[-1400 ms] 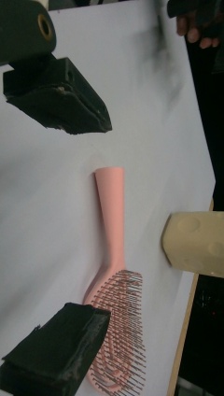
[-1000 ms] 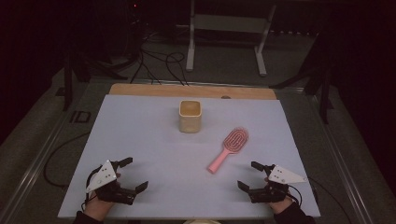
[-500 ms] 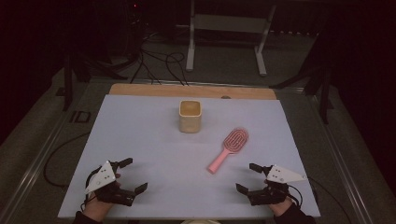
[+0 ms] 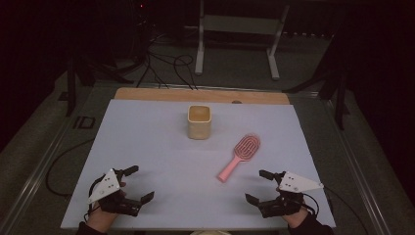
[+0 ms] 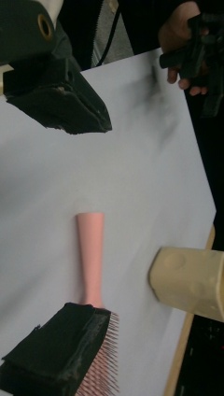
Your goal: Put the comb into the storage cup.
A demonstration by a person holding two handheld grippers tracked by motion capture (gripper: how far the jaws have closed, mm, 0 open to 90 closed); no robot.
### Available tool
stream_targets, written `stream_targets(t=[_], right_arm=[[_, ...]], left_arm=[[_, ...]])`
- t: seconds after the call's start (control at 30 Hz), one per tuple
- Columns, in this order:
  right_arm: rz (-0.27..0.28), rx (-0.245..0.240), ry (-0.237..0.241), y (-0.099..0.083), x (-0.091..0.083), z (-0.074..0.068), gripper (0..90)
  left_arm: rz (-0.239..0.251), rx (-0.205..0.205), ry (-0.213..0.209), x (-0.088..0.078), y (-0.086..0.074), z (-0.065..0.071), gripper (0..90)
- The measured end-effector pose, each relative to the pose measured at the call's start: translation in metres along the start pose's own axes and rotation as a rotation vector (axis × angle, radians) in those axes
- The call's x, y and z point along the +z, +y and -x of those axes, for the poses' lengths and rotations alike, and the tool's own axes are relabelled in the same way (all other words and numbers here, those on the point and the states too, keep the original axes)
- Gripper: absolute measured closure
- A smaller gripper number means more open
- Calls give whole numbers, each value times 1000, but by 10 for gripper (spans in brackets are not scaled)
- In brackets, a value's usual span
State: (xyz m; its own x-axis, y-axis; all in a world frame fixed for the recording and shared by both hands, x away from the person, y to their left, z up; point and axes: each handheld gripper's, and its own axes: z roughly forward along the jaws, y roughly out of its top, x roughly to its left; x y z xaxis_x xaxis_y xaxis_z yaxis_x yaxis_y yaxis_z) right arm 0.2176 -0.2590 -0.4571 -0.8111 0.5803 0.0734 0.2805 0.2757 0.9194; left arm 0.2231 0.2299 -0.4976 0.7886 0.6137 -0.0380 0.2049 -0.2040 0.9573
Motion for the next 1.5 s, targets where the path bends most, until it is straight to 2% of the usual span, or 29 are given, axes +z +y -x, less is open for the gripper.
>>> stream_targets(t=[0.17,0.6,0.8,1.1,1.5], right_arm=[[-5,-36,-4,14,-1,-1,87],[9,-72,12,42,4,4,88],[16,-74,20,50,12,7,90],[-6,-90,32,61,30,13,91],[-37,-82,66,67,56,22,92]], left_arm=[[1,-3,-1,-1,0,0,2],[1,-4,-2,0,0,0,2],[1,-5,-2,0,0,-1,2],[0,-7,-1,0,0,-1,2],[-1,-7,-3,0,0,-1,2]])
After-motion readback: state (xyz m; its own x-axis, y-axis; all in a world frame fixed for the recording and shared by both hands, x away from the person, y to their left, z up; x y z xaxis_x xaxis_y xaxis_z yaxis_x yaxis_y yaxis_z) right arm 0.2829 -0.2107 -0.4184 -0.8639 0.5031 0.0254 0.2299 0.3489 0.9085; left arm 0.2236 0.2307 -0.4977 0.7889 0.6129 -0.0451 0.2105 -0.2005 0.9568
